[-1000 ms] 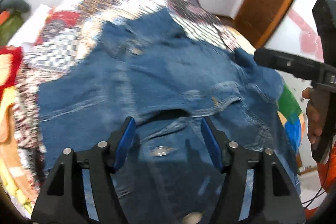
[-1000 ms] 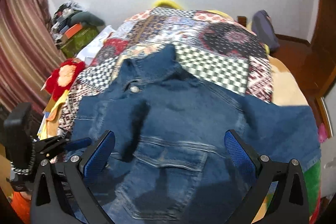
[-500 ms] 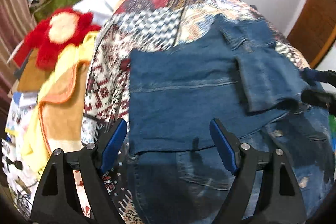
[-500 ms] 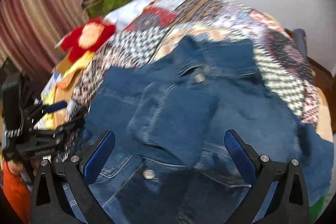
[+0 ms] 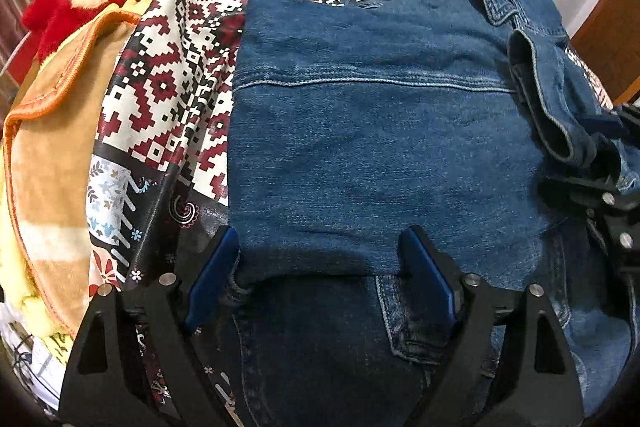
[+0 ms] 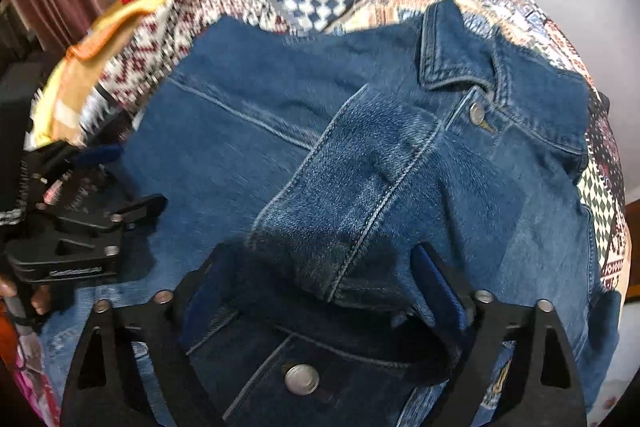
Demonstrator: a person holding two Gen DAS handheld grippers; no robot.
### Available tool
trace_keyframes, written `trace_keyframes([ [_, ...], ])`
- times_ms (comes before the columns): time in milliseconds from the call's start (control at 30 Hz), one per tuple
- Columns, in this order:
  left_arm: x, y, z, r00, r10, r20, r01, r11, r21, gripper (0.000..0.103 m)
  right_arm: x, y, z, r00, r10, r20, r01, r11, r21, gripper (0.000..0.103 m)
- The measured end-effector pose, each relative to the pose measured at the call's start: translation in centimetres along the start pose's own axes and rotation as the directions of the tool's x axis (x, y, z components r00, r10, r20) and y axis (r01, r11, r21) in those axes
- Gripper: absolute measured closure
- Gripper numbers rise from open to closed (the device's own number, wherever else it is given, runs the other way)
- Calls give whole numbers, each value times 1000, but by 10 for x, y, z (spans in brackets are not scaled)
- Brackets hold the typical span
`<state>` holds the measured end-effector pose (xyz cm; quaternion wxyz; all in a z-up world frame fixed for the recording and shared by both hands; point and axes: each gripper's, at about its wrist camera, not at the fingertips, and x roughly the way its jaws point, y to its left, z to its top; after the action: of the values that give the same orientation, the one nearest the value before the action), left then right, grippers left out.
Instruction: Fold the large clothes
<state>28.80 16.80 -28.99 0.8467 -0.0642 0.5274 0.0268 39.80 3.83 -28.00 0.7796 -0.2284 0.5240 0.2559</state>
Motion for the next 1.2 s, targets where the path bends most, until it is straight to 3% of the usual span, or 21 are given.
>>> trace_keyframes([
  [67,2,-1,0,1000,7,3,-7,1000,9,18,-1,-2,1,1000,-7,18,7,1000,-2,24],
  [133,2,-1,-1,1000,6,4,-6,1000,6,17,-4,-6,1,999,-15,39,15,1000,13,45],
  [200,2,0,-1,1000,6,3,-6,1000,2,16,-8,-11,0,999,-1,55,-1,999,32,54],
  [333,5,4,0,1000,-9,-8,9,1000,-20,14,-25,-18,-3,993,10,114,-19,997,79,83],
  [567,-2,1,4,999,25,-28,-25,1000,-2,15,-81,-49,-13,967,-8,256,-37,985,170,86],
  [700,-29,-14,16,998,57,39,-58,997,41,15,-104,-81,-29,956,-34,293,-37,972,234,90],
  [967,-79,-80,48,978,20,206,-60,980,191,15,-110,-146,-77,959,-62,276,-46,928,369,93],
  [1067,-71,-110,60,980,12,197,-61,967,247,15,-104,-163,-95,963,-60,263,-54,913,405,93],
  [1200,-50,-145,62,990,-54,127,15,957,288,15,-95,-183,-121,971,-72,228,-38,895,444,93],
])
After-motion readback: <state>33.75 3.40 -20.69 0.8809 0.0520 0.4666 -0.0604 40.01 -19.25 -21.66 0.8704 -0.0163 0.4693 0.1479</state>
